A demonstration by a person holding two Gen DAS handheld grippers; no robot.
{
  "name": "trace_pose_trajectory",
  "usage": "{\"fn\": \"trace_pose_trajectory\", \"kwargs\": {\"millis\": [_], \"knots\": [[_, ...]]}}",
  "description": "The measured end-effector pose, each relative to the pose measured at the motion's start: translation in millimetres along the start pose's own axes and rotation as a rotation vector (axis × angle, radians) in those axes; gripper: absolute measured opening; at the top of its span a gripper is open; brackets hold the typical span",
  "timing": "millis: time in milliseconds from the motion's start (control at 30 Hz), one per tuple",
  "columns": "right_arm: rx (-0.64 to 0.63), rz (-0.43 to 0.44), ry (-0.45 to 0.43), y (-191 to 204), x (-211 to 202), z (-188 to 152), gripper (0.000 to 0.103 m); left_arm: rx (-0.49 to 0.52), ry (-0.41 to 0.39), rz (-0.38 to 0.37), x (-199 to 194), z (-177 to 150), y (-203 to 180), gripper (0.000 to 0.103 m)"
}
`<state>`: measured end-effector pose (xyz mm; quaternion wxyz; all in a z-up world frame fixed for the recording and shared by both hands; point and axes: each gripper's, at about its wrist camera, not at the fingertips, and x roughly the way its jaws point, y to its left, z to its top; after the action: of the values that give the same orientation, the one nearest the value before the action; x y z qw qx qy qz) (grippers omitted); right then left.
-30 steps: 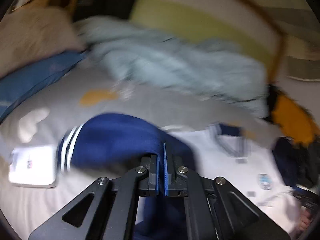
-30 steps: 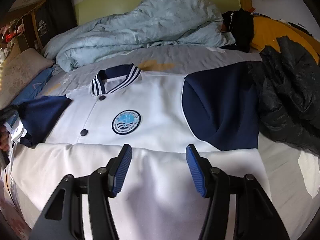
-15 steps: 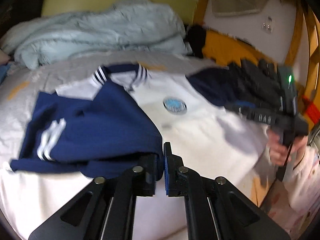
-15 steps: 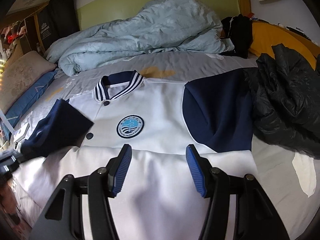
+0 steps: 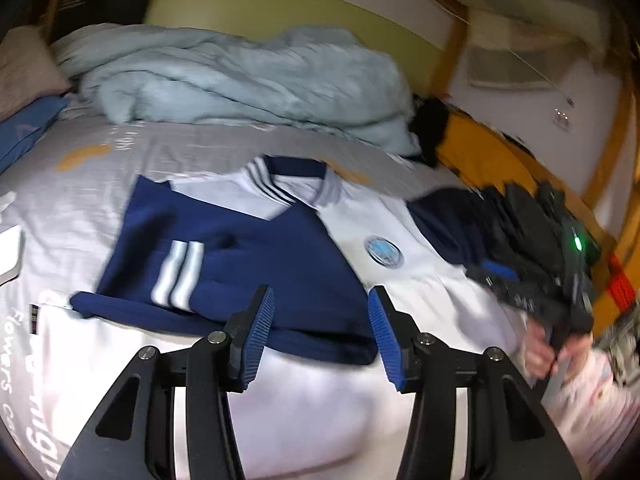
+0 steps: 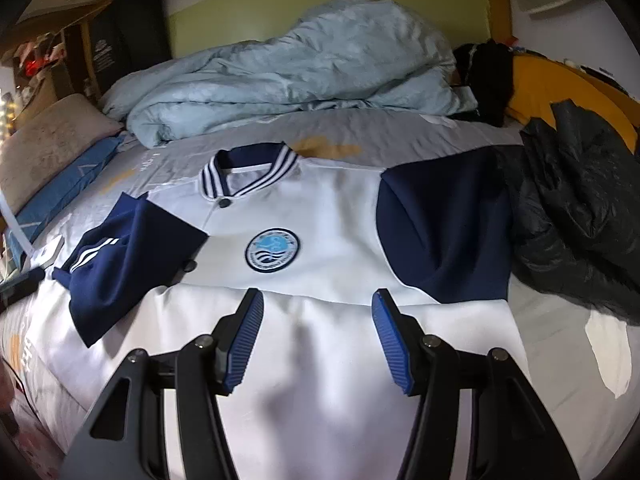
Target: Fold large clothes
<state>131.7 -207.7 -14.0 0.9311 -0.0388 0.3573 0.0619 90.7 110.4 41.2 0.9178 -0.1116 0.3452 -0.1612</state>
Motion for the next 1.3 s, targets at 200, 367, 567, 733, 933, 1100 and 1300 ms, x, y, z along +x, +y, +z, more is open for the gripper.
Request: {"fn": "trace_pose_trajectory", "kwargs": {"millis": [200,367,567,733,933,1100,1300], "knots": [[-0.015,-0.014,0.006,6.4,3.8,-1.7,0.054,-0.097,0.021,0.148,23.4,7.7,50.1,0.056],[-0.036,-0.007,0.008,10.8,6.1,-2.1,0.054,-0.148,0.072,0.254,63.0,-2.9,80.8,0.056],[-0.03,-0.004,0.019,8.5,7.6,-2.9,0.054,-0.176,0.077,0.311,85.4,-2.8,91.9,0.064],[-0.032,0.013,0.015,9.4,4.9,-3.0,0.054,-0.241,0.117,0.343,90.9,-2.5,103.9,0.072],[-0.045,0.019,0.012,15.3,3.0,-3.7,0.054,-0.138,0.1,0.316,92.2,-3.7,89.5,0.021],[-0.026,0.012,0.002,12.9,-0.8,-1.1,0.054,-0.006,-0.077,0.206,58.0,6.7,49.8,0.017],[0.046,0.034,-0.041,1.0,-17.0,9.2,0.054,0.189,-0.21,0.077,21.5,4.5,-34.1,0.017]]}}
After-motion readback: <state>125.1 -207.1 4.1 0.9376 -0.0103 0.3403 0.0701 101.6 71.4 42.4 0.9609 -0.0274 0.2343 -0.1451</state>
